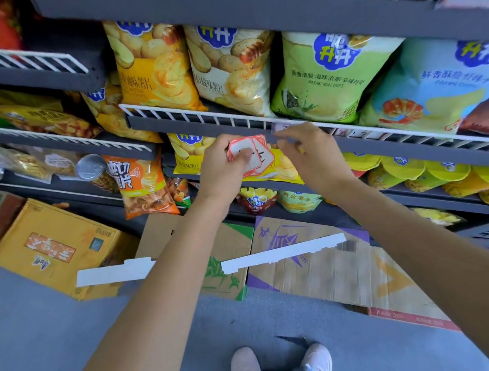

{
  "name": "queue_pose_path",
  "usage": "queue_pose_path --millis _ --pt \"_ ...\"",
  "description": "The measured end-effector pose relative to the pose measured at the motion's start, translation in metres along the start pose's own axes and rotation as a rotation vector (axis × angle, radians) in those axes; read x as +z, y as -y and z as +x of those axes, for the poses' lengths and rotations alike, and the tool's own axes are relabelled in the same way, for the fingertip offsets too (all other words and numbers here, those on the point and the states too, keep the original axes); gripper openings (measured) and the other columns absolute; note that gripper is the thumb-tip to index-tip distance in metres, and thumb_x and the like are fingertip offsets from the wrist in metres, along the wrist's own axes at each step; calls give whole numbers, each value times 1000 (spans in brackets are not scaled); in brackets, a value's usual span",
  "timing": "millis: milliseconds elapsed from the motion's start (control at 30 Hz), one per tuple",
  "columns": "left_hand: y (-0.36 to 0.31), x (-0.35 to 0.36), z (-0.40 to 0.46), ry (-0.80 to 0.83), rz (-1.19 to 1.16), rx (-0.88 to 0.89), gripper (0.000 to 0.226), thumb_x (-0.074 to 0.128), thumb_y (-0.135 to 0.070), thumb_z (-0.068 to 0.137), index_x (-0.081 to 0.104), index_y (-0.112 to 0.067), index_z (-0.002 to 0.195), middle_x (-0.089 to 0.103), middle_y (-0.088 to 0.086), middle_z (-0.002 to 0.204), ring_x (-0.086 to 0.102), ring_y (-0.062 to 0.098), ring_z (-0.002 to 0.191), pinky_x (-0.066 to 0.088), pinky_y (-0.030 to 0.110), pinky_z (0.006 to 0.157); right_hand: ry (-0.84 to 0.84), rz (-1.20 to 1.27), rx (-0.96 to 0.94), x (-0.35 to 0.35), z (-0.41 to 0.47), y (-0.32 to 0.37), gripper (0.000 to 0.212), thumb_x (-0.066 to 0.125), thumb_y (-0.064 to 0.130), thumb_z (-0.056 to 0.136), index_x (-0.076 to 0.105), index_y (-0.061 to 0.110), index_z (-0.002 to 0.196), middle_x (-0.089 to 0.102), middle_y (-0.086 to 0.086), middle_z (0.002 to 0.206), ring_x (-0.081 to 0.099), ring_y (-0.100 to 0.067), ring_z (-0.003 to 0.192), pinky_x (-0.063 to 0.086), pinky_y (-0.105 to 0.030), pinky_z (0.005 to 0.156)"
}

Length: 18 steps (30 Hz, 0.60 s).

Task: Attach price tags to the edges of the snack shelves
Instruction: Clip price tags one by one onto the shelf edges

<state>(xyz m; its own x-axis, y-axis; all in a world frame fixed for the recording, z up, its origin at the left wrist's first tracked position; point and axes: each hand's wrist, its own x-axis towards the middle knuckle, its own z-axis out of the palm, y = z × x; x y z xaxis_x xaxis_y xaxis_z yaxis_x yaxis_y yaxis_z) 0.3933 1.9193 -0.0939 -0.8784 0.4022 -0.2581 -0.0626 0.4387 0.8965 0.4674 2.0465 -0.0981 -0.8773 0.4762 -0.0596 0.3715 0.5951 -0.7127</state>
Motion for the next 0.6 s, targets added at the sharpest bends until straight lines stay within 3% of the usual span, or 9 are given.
queue_pose_path --millis 100,200,267,367,467,600 --pt "-12 -9 -13 13 -14 8 6 56 -10 91 54 -12 96 62 8 95 59 20 89 50 37 83 101 304 102 -10 -7 24 20 49 15 93 68 10 89 66 -6 86 59 -20 79 48 -36 70" --pt "-22 -25 -24 54 8 31 10 55 -10 91 56 -8 101 62 9 98 59 21 92 49 36 83 111 360 72 -14 -10 44 10 57 8 89 64 13 83 60 4 72 52 2 62 42 -14 60" --pt "-24 -39 -30 56 65 64 17 55 -12 92 56 -2 106 63 14 102 59 26 95 47 41 87 137 391 58 -12 -12 57 6 60 7 88 60 9 83 56 5 67 48 8 51 36 -5 53" --pt "-23 -67 -37 30 146 105 19 54 -14 92 55 -3 108 63 14 102 59 26 95 47 41 84 137 430 33 -2 -15 81 7 63 4 86 59 8 81 59 2 65 50 6 51 40 -6 56" --pt "-16 -102 -39 -11 186 110 21 55 -14 92 52 -4 110 60 6 98 57 22 92 46 33 79 91 481 17 19 -19 111 22 64 0 82 58 19 73 64 1 63 57 -3 58 49 -18 63" --pt "1 -167 -44 -39 198 120 24 56 -12 91 48 -4 113 55 3 95 53 18 88 39 22 69 148 588 78 58 -25 163 16 65 0 82 61 15 84 67 1 63 54 -2 52 42 -12 51"
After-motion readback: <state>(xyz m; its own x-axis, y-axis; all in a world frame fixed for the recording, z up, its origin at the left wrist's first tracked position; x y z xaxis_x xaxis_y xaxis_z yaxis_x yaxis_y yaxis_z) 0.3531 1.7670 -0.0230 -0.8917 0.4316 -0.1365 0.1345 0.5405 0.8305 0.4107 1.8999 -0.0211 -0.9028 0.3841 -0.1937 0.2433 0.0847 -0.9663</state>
